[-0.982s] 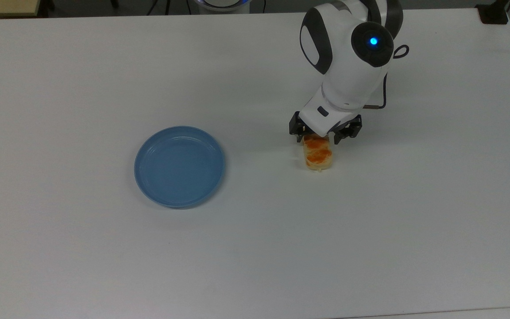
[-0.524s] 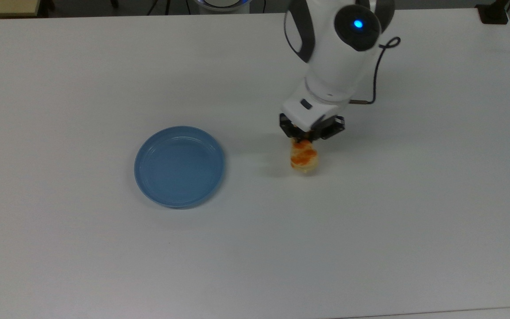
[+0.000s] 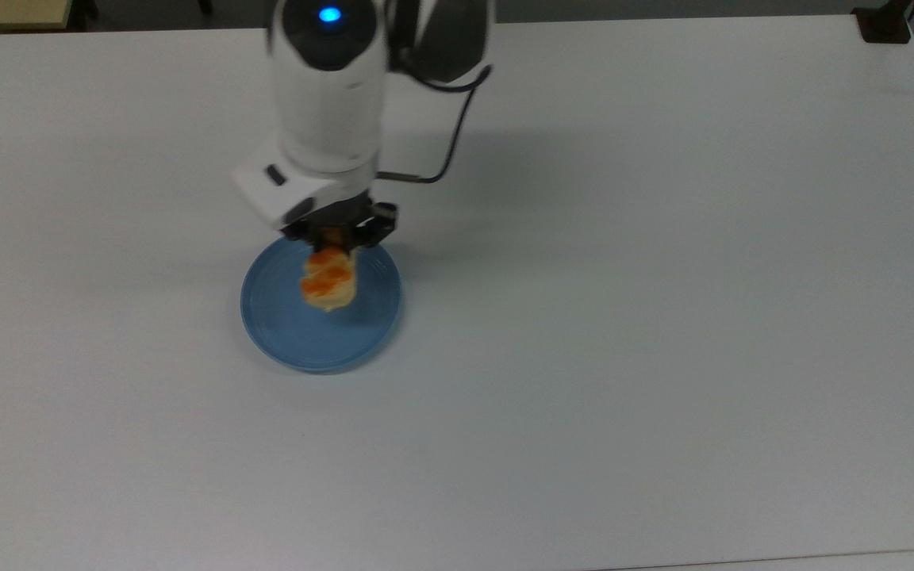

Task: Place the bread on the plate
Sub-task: 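Carry the bread roll over the light blue plate, then lower the bread onto the plate and open the gripper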

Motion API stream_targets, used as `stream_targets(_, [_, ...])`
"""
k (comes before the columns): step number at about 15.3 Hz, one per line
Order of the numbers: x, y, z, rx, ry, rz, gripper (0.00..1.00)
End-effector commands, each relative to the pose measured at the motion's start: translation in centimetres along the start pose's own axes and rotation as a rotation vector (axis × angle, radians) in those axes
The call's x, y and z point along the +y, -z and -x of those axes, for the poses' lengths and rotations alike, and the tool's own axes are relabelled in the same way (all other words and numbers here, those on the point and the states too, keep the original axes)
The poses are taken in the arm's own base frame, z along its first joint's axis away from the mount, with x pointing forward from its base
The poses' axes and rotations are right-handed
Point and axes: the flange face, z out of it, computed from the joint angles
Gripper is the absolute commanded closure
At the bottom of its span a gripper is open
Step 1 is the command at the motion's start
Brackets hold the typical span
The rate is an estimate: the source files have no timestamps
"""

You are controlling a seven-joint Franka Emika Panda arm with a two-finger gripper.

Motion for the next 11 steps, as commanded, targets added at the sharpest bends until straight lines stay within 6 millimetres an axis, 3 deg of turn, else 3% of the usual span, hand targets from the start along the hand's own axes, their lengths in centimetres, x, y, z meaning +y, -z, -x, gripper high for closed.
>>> stream_targets(1, [0.1, -4.1, -0.6, 0.020, 0.016, 0.010, 0.63])
stream_targets(2, [-0.1, -5.0, -0.7, 0.019, 0.012, 0.013, 0.55])
stream_targets(4, [-0.3, -6.6, -0.7, 0.006, -0.021, 0.012, 0.00])
stream_targets(5, [-0.3, -6.6, -0.7, 0.006, -0.054, 0.011, 0.00])
stream_targets(7, [-0.5, -4.3, -0.6, 0.026, -0.098, 0.004, 0.00])
stream_targets(9, [0.4, 0.2, 0.6, 0.015, -0.124, -0.012, 0.00])
stream_targets(11, [1.3, 6.0, 2.9, -0.006, -0.122, -0.037, 0.00])
